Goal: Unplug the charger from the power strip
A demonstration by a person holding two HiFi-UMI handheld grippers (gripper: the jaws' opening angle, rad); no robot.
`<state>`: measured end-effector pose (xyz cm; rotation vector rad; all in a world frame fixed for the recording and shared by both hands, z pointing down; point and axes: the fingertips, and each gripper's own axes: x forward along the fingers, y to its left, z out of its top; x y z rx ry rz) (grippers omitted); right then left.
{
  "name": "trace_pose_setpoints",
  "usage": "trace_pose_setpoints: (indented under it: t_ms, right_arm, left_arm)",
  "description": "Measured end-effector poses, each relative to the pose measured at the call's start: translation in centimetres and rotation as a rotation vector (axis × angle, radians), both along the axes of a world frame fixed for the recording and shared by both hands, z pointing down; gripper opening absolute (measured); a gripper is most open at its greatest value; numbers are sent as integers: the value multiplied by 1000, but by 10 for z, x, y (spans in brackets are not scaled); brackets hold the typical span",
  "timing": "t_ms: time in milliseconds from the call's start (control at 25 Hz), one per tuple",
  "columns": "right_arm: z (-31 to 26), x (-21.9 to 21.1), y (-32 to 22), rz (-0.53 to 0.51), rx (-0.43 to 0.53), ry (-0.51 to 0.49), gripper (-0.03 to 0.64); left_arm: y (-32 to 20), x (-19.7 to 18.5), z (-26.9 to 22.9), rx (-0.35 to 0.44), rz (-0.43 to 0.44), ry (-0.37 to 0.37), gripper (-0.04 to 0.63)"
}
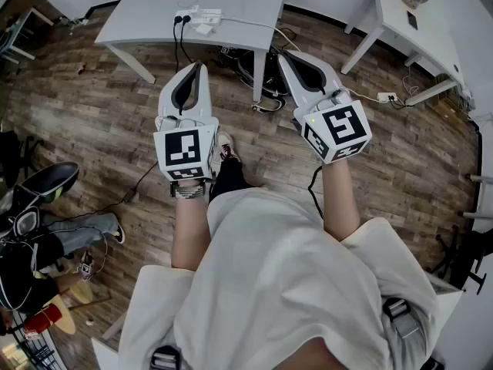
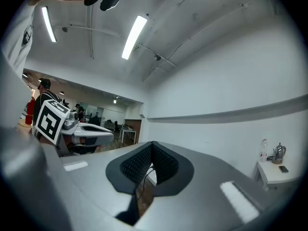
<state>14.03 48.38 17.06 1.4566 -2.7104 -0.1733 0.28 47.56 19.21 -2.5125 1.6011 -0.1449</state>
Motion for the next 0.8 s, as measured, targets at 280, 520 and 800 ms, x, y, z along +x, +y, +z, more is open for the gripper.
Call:
trace_pose_setpoints:
  t_ms: [280, 520, 800]
  right_arm:
    - [2, 7, -24, 24, -6, -59, 2]
    - [14, -2, -77, 19, -26, -32, 2]
    - [28, -24, -166, 34, -56, -44, 2]
  left_arm:
    - [-26, 0, 7, -18, 4, 1, 5]
    - [-81, -13, 24, -53, -12, 23, 5]
    - [-164, -38, 49, -92, -14, 3, 5]
